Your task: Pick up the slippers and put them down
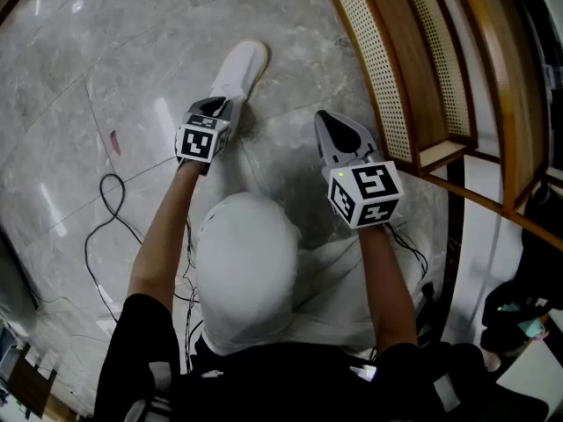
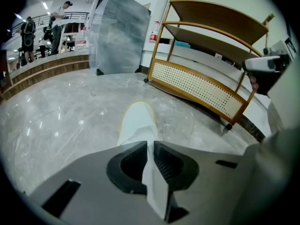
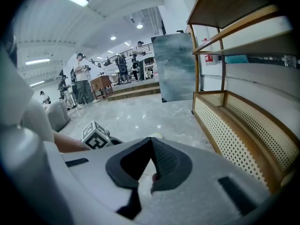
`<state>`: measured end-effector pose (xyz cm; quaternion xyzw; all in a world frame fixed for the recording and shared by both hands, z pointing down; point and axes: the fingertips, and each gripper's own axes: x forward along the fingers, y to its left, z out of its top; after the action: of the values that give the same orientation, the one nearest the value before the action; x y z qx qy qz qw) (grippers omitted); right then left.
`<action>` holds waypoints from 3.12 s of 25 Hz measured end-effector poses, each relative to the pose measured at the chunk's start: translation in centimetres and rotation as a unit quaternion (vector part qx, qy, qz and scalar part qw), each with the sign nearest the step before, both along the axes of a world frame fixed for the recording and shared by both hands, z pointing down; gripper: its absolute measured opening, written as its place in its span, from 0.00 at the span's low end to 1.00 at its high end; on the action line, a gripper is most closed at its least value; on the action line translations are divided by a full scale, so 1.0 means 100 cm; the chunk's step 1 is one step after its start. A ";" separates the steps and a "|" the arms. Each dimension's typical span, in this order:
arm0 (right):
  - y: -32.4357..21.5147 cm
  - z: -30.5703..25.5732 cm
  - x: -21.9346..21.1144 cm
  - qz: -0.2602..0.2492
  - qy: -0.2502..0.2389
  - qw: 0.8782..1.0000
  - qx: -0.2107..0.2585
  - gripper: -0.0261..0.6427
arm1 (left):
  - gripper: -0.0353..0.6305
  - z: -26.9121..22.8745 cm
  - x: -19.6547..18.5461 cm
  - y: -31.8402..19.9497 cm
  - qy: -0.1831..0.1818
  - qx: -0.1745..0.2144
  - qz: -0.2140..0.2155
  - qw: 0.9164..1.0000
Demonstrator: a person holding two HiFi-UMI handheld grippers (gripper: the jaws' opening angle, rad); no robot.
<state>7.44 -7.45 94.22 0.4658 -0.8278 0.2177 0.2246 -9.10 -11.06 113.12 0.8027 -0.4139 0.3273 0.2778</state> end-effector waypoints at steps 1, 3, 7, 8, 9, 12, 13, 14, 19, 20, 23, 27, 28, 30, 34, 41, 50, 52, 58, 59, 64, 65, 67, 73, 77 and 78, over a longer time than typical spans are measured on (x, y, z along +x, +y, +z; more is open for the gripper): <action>0.000 0.001 0.001 0.000 0.001 1.000 -0.001 0.03 | 0.08 -0.001 -0.001 -0.002 -0.001 0.002 -0.004 1.000; 0.001 0.002 0.002 0.000 0.002 1.000 -0.002 0.03 | 0.08 -0.002 -0.003 -0.003 -0.002 0.005 -0.007 1.000; -0.003 0.002 0.001 -0.003 0.000 1.000 -0.005 0.03 | 0.08 -0.005 -0.006 -0.003 -0.003 0.004 -0.008 1.000; -0.004 0.001 0.000 -0.003 -0.001 1.000 -0.006 0.03 | 0.08 -0.007 -0.007 -0.003 -0.004 0.006 -0.011 1.000; -0.005 0.000 0.000 -0.003 -0.001 1.000 -0.007 0.03 | 0.08 -0.010 -0.009 -0.004 -0.005 0.010 -0.014 1.000; -0.005 -0.005 -0.001 -0.004 -0.003 1.000 -0.006 0.03 | 0.08 -0.020 -0.013 -0.004 -0.012 0.022 -0.014 1.000; -0.006 -0.008 -0.001 -0.005 -0.004 1.000 -0.005 0.03 | 0.08 -0.024 -0.014 -0.004 -0.016 0.027 -0.013 0.999; -0.007 -0.011 -0.001 -0.005 -0.005 1.000 -0.003 0.03 | 0.08 -0.028 -0.014 -0.005 -0.020 0.032 -0.012 0.999; -0.008 -0.022 0.005 0.001 -0.011 1.000 -0.003 0.03 | 0.07 -0.059 -0.010 -0.012 -0.008 0.050 -0.012 0.999; -0.008 -0.025 0.006 0.003 -0.012 1.000 -0.003 0.03 | 0.07 -0.067 -0.009 -0.012 -0.003 0.054 -0.011 0.998; -0.008 -0.038 0.007 0.009 -0.016 1.000 -0.003 0.03 | 0.06 -0.092 -0.007 -0.013 0.005 0.066 -0.002 0.998; -0.009 -0.063 0.008 0.010 -0.021 1.000 -0.002 0.03 | 0.06 -0.126 -0.004 -0.014 0.014 0.069 0.008 0.997; -0.010 -0.070 0.008 0.011 -0.023 1.000 -0.001 0.03 | 0.06 -0.136 -0.003 -0.015 0.017 0.069 0.010 0.997; -0.011 -0.086 0.008 0.014 -0.027 1.000 0.000 0.03 | 0.06 -0.162 -0.001 -0.017 0.029 0.066 0.010 0.997; -0.014 -0.118 0.009 0.021 -0.034 0.999 -0.003 0.03 | 0.06 -0.218 -0.003 -0.017 0.059 0.065 -0.007 0.996; -0.013 -0.186 0.013 0.037 -0.043 0.998 -0.018 0.03 | 0.06 -0.316 0.005 -0.012 0.071 0.078 0.006 0.994; -0.015 -0.313 0.014 0.038 -0.032 0.999 -0.018 0.03 | 0.06 -0.451 0.011 -0.007 0.079 0.085 0.011 0.993; -0.013 -0.345 0.014 0.037 -0.028 0.999 -0.018 0.03 | 0.06 -0.486 0.014 -0.004 0.089 0.087 0.007 0.992; -0.011 -0.447 0.013 0.034 -0.026 0.999 -0.008 0.03 | 0.06 -0.593 0.023 0.004 0.105 0.096 0.008 0.990; -0.011 -0.462 0.014 0.035 -0.027 0.999 -0.007 0.03 | 0.06 -0.611 0.026 0.006 0.105 0.095 0.010 0.990; -0.009 -0.533 0.013 0.038 -0.032 0.999 -0.002 0.03 | 0.06 -0.689 0.025 0.009 0.099 0.099 0.003 0.990; -0.008 -0.546 0.013 0.037 -0.031 0.999 -0.001 0.03 | 0.06 -0.704 0.025 0.011 0.100 0.099 0.002 0.990; -0.006 -0.573 0.014 0.035 -0.029 0.999 0.003 0.03 | 0.06 -0.733 0.025 0.014 0.103 0.104 0.003 0.989; -0.008 -0.633 0.015 0.039 -0.021 0.999 0.015 0.03 | 0.06 -0.799 0.023 0.021 0.101 0.111 0.005 0.989; -0.006 -0.663 0.009 0.037 -0.027 0.999 0.023 0.03 | 0.06 -0.833 0.020 0.025 0.098 0.129 0.006 0.987; -0.005 -0.670 0.009 0.036 -0.029 0.999 0.027 0.03 | 0.06 -0.841 0.020 0.025 0.097 0.133 0.004 0.986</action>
<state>8.30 -7.99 27.26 0.4948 -0.8220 0.2170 0.1801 -7.14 -8.52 29.03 0.8624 -0.4214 0.1907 0.2059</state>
